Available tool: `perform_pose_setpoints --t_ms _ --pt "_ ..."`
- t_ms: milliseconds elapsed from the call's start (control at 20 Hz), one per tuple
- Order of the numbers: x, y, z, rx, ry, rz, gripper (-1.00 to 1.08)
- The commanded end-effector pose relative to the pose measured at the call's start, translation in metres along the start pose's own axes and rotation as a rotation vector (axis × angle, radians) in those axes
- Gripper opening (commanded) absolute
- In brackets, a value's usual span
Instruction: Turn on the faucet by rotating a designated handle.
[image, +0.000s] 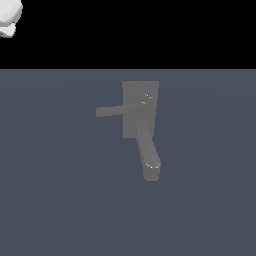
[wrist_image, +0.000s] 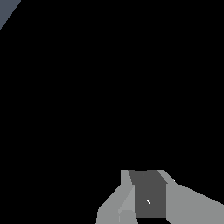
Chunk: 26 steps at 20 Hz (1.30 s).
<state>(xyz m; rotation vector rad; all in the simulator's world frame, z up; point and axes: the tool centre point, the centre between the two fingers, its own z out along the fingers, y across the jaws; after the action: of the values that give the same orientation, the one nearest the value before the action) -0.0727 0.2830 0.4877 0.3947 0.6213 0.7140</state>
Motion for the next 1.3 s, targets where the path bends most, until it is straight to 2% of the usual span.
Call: perform_pose_setpoints --t_ms 0,350,650,900,1250 --pt "0.024 -0.025 -0.018 -0.007 0.092 -0.061 -1.00" --pt "0.075 -0.111 -0.077 0.011 0.344 -0.235 -1.00" --pt "0.094 -0.184 -0.128 0.059 0.528 -0.365 -1.00" --pt "0.098 -0.228 -0.160 0.099 0.634 -0.440 -1.00" --pt "0.098 -0.264 -0.189 0.138 0.722 -0.499 -1.00"
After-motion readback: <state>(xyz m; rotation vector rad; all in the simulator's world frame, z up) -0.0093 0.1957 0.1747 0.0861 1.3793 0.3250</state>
